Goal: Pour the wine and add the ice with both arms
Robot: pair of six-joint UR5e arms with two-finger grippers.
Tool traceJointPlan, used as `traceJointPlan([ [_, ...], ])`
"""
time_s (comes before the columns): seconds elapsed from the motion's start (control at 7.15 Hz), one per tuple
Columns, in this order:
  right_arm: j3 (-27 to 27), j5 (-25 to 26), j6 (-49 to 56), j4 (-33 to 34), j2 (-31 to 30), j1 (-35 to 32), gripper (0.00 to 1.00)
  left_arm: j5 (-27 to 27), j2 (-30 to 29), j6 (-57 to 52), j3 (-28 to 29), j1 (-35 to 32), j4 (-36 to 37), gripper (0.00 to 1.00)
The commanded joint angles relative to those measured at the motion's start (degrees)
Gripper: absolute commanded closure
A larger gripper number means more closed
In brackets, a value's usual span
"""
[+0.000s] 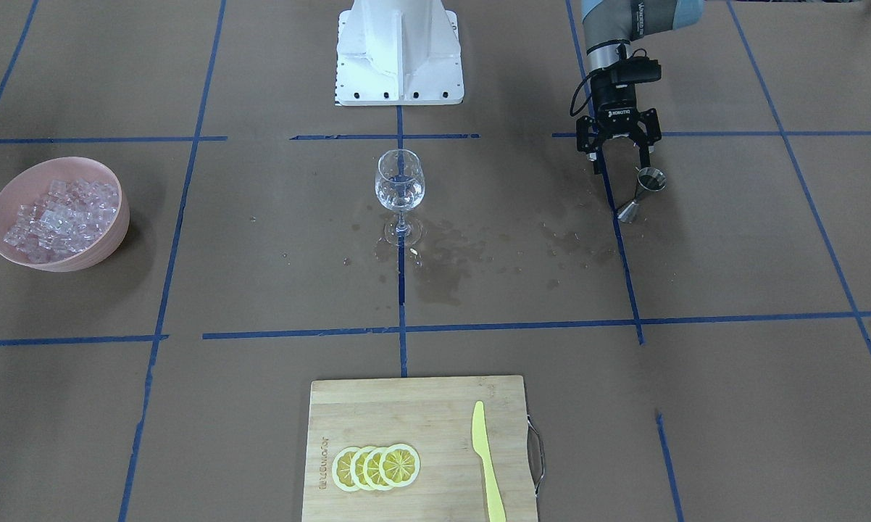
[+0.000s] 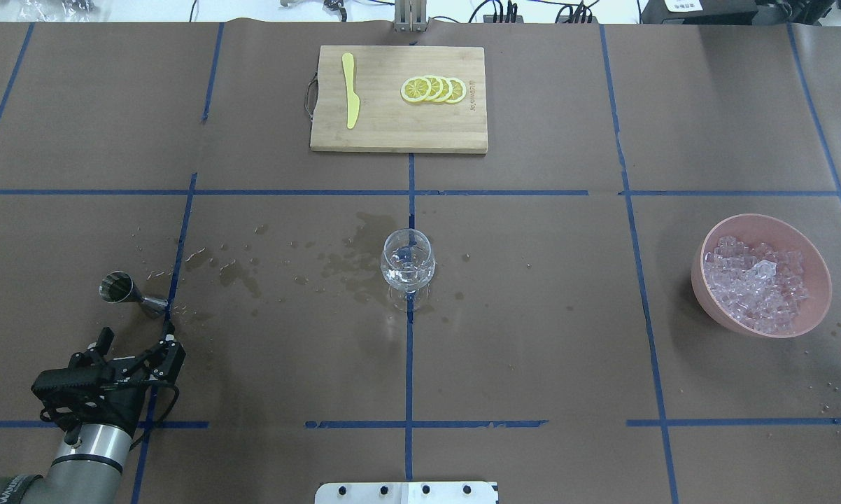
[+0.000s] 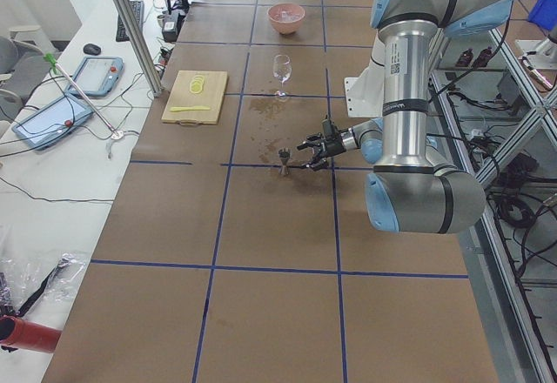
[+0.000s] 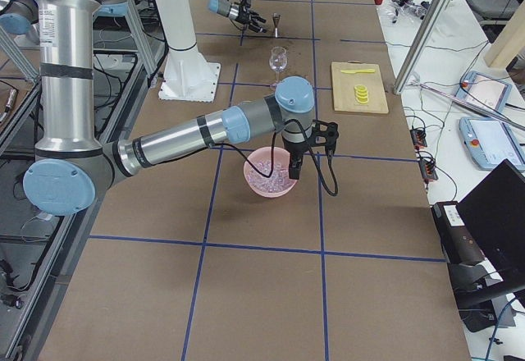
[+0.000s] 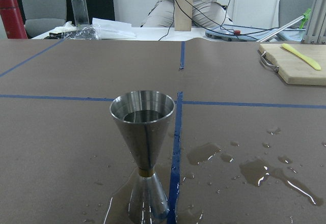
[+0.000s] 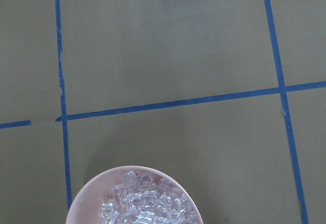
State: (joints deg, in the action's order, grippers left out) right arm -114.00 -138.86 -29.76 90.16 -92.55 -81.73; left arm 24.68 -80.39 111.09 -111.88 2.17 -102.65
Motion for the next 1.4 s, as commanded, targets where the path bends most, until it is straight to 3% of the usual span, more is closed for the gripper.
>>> traceJointPlan([
  [0.0, -1.13, 0.16, -2.76, -0.07, 0.00, 1.91, 0.00, -0.42, -0.12, 0.00, 1.75, -1.82, -0.01, 0.05],
  [0.56, -2.10, 0.43, -4.61, -0.07, 0.17, 3.06, 0.00, -1.21, -4.86, -0.09, 5.97, -4.89, -0.01, 0.15],
  [1.26, -2.28, 0.43, -4.79, -0.07, 0.09, 3.06, 0.00, -2.09, -5.48, -0.35, 7.46, -7.10, -0.01, 0.21],
])
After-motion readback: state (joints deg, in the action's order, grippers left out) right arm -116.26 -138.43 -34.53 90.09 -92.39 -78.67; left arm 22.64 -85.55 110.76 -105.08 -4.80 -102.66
